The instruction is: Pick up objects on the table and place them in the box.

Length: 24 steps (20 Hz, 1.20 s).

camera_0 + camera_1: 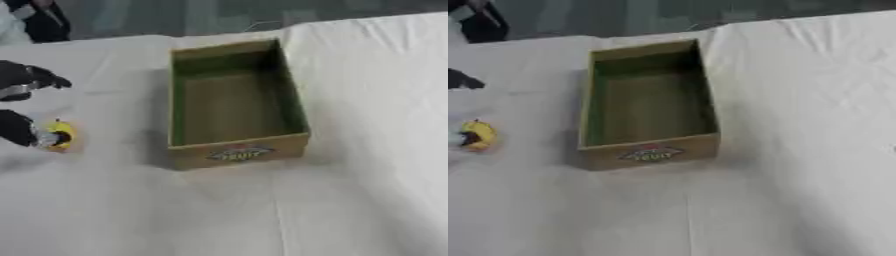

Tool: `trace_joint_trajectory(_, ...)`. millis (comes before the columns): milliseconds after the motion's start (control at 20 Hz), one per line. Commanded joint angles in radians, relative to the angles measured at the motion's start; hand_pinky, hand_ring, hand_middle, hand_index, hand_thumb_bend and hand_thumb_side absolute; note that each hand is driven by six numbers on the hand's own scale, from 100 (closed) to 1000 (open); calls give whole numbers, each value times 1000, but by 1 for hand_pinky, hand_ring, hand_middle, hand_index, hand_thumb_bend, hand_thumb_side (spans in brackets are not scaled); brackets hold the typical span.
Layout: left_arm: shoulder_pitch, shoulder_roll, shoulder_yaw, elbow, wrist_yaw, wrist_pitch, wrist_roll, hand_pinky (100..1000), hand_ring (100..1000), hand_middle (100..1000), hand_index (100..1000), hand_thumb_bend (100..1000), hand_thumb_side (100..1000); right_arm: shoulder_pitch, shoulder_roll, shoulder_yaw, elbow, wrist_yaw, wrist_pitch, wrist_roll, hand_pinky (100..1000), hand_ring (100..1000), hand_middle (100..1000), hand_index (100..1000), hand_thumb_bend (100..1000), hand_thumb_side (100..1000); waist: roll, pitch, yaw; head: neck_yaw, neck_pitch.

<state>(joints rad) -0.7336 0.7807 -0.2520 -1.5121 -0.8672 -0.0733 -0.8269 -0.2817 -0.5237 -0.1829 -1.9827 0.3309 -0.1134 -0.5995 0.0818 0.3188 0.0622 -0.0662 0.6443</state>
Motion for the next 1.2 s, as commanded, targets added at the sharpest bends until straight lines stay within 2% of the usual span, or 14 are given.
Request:
trace_joint_trajectory(50, -21, 17, 2, 25, -22, -14, -1, 784, 902, 895, 1000, 356, 547, -11, -25, -2, -17, -5, -3, 2, 724, 731, 737, 854, 100, 850, -4, -15, 0, 8, -8)
trace_joint_trajectory(100, -21, 16, 0, 35, -30, -18, -1, 787, 904, 893, 1000, 310, 526, -11, -25, -2, -17, -5, -3, 2, 724, 731, 737, 854, 100, 850, -4, -14, 0, 9, -9)
trace_joint_trajectory(200, -19, 16, -3, 53, -43, -28, -7, 788, 906, 895, 1000, 288, 516, -12, -25, -2, -17, -4, -3, 2, 724, 732, 737, 854, 100, 850, -3, -13, -1, 10, -11)
trace_joint_trajectory(650, -14, 11, -5, 107, -82, -35, -10, 770, 898, 879, 1000, 350, 556, -11, -24, -2, -17, -4, -2, 3, 726, 733, 738, 854, 100, 851, 1, -9, -2, 15, -17)
trace_joint_trajectory(800, -18, 2, -1, 137, -101, -28, -3, 765, 894, 870, 1000, 319, 548, -11, -23, -2, -17, -5, -1, 3, 726, 734, 738, 851, 100, 817, 1, -8, -4, 17, -18)
trace_joint_trajectory(1200, -35, -33, 24, 221, -229, 0, 57, 759, 899, 881, 1000, 300, 571, -10, -22, -2, -17, -4, 1, 2, 729, 737, 739, 851, 100, 837, 1, 2, -10, 24, -26)
